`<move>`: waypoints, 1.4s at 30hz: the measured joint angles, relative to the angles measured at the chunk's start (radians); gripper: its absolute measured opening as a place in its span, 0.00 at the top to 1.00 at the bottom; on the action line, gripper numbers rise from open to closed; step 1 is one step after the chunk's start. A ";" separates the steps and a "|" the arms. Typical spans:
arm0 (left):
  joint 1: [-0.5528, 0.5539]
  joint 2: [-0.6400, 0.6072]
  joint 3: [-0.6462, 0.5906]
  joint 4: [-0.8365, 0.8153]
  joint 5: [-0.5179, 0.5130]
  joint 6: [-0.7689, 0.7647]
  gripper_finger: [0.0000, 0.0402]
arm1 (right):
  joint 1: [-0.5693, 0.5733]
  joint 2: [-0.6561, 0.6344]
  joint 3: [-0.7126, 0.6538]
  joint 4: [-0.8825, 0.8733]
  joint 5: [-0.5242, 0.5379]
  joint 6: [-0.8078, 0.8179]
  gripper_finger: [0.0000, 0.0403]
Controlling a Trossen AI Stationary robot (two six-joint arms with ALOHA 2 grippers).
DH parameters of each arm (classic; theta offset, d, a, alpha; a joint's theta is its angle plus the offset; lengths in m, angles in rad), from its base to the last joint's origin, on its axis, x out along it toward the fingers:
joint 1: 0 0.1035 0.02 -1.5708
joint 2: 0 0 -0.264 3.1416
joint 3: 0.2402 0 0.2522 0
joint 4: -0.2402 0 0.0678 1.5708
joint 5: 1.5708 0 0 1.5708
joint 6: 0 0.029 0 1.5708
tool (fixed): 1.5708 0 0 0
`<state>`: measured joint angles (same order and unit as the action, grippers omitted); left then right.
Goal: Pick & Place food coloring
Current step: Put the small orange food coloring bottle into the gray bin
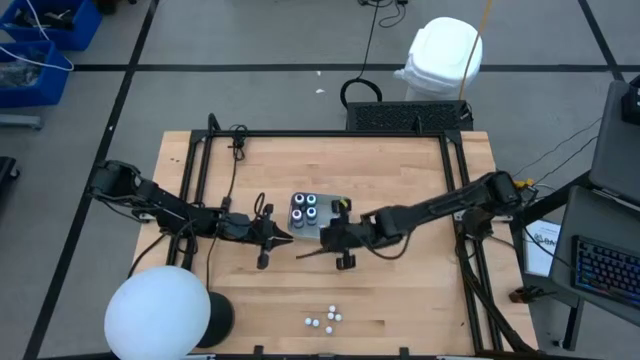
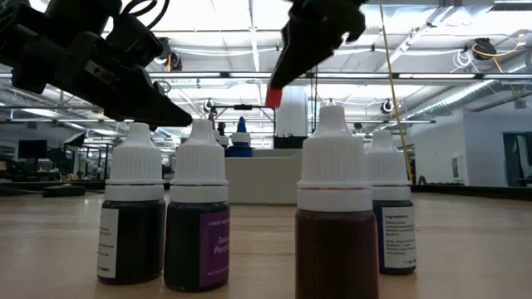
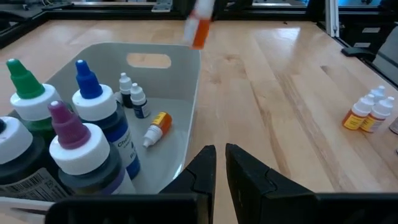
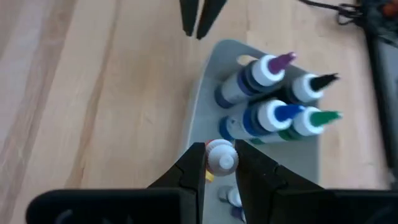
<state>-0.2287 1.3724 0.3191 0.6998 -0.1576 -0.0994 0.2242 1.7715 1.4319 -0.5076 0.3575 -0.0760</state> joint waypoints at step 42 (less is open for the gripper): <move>0.000 0.000 0.000 0.008 -0.088 0.328 0.90 | -0.213 0.060 -0.230 0.316 -0.304 -0.028 0.86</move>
<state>-0.2287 1.3724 0.3191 0.7074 -0.2455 0.2288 0.0111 1.8317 1.2015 -0.1917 0.0539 -0.1040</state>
